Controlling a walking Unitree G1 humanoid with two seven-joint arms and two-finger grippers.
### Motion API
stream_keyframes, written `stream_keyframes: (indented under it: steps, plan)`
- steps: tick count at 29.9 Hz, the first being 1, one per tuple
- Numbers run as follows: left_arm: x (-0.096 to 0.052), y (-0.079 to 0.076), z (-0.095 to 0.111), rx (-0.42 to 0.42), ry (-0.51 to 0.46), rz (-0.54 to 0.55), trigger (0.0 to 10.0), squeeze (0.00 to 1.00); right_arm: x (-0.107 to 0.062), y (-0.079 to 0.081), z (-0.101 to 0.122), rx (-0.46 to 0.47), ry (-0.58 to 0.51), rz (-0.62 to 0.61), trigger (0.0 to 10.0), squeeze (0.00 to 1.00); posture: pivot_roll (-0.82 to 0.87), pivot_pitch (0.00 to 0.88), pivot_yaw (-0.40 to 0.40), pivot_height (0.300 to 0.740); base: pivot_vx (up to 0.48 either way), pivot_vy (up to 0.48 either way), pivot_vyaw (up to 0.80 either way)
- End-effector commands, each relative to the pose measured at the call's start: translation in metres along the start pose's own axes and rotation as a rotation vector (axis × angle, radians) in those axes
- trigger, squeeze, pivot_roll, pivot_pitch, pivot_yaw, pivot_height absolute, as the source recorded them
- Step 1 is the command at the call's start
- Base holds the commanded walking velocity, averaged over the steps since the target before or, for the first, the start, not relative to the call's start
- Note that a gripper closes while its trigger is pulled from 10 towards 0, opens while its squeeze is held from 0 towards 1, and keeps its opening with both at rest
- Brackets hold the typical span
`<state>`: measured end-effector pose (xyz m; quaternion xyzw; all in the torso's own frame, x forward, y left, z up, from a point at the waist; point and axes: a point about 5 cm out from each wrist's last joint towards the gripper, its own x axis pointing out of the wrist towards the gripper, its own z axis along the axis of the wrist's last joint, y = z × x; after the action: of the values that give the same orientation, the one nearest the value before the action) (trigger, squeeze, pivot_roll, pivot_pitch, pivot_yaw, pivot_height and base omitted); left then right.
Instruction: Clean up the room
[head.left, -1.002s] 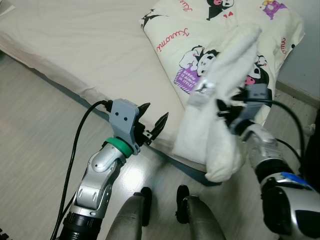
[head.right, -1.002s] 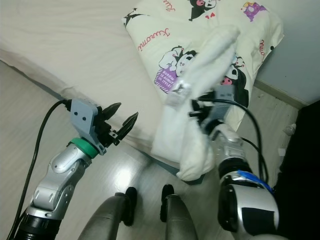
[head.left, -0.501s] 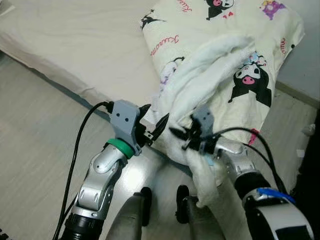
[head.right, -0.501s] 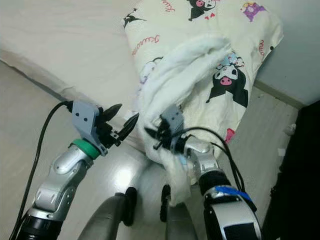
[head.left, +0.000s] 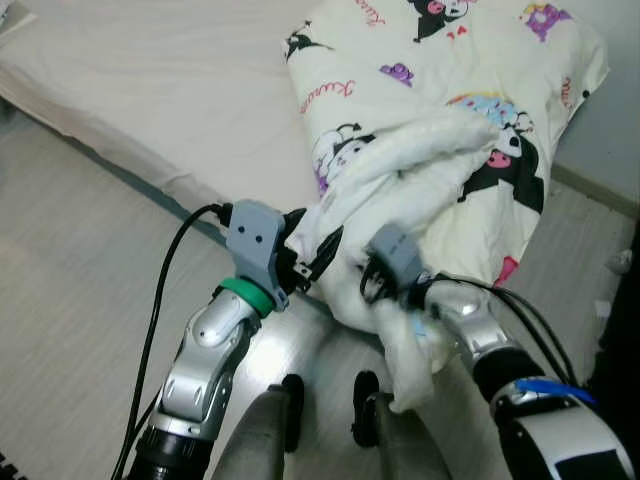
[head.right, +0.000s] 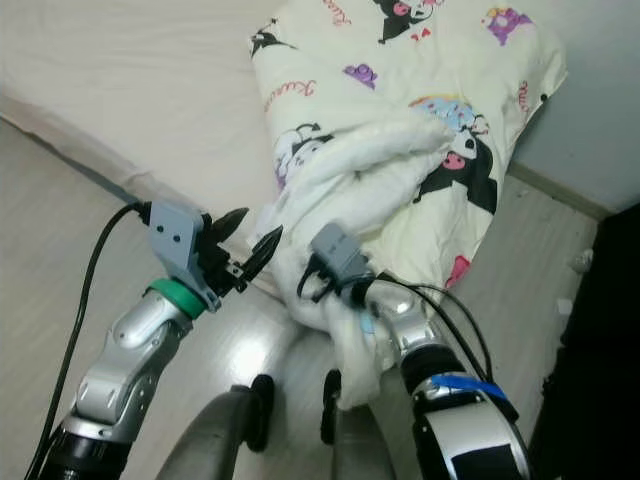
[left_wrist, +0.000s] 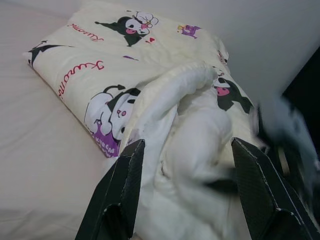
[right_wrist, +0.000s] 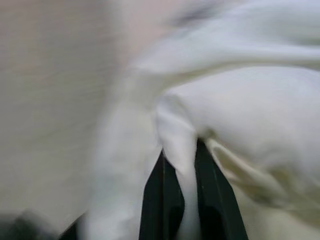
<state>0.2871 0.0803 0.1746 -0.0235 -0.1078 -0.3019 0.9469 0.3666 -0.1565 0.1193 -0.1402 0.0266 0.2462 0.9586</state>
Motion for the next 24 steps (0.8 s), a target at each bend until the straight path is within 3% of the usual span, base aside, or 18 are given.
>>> stream_keyframes:
  steps: [1,7,8,9,12,14,17,18,19,20,22,23,24]
  plan:
    - [-0.004,-0.001,-0.008,-0.013,0.034,0.001,10.0,0.0,-0.008,-0.008,-0.014,0.097,0.034,-0.086,10.0,1.0,0.11,0.368,0.093,0.735,0.0,0.0,0.0]
    - [-0.004,0.0,-0.008,-0.008,0.035,0.001,10.0,0.0,-0.011,-0.023,0.002,0.153,-0.096,-0.172,10.0,1.0,0.11,0.359,0.094,0.735,0.0,0.0,0.0]
    - [-0.004,0.002,-0.008,-0.006,0.034,0.004,10.0,0.0,-0.012,-0.026,0.006,0.147,-0.133,-0.204,10.0,0.0,0.11,0.353,0.092,0.735,0.0,0.0,0.0]
    - [-0.004,0.002,-0.008,-0.006,0.034,0.004,10.0,0.0,-0.012,-0.026,0.006,0.147,-0.133,-0.204,10.0,0.0,0.11,0.353,0.092,0.735,0.0,0.0,0.0]
    - [-0.003,0.014,-0.01,-0.011,0.042,0.077,10.0,0.0,-0.021,-0.036,-0.003,0.22,-0.095,-0.434,10.0,0.0,0.1,0.337,0.085,0.735,0.0,0.0,0.0]
    - [-0.003,0.018,-0.011,-0.006,0.05,0.099,10.0,0.0,-0.022,-0.023,-0.012,0.207,-0.056,-0.421,10.0,0.0,0.09,0.326,0.087,0.735,0.0,0.0,0.0]
    - [-0.002,0.022,-0.014,0.0,0.066,0.127,10.0,0.0,-0.021,0.015,-0.024,0.214,-0.027,-0.262,10.0,0.0,0.09,0.317,0.095,0.735,0.0,0.0,0.0]
    - [-0.002,0.023,-0.015,0.001,0.067,0.132,10.0,0.0,-0.021,0.026,-0.026,0.206,-0.022,-0.216,10.0,0.99,0.08,0.313,0.098,0.735,0.0,0.0,0.0]
    - [-0.002,0.023,-0.015,0.001,0.067,0.132,10.0,0.0,-0.021,0.026,-0.026,0.206,-0.022,-0.216,10.0,0.99,0.08,0.313,0.098,0.735,0.0,0.0,0.0]
    - [-0.001,0.025,-0.016,0.0,0.072,0.136,10.0,0.0,-0.023,0.045,-0.028,0.188,-0.023,-0.114,10.0,1.0,0.08,0.308,0.101,0.735,0.0,0.0,0.0]
    - [-0.001,0.025,-0.016,0.0,0.072,0.136,10.0,0.0,-0.023,0.045,-0.028,0.188,-0.023,-0.114,10.0,1.0,0.08,0.308,0.101,0.735,0.0,0.0,0.0]
    - [0.0,0.027,-0.017,-0.007,0.073,0.142,10.0,0.0,-0.026,0.059,-0.028,0.157,-0.025,-0.028,10.0,0.82,0.07,0.304,0.104,0.735,0.0,0.0,0.0]
    - [0.0,0.027,-0.017,-0.007,0.073,0.142,10.0,0.0,-0.026,0.059,-0.028,0.157,-0.025,-0.028,10.0,0.82,0.07,0.304,0.104,0.735,0.0,0.0,0.0]
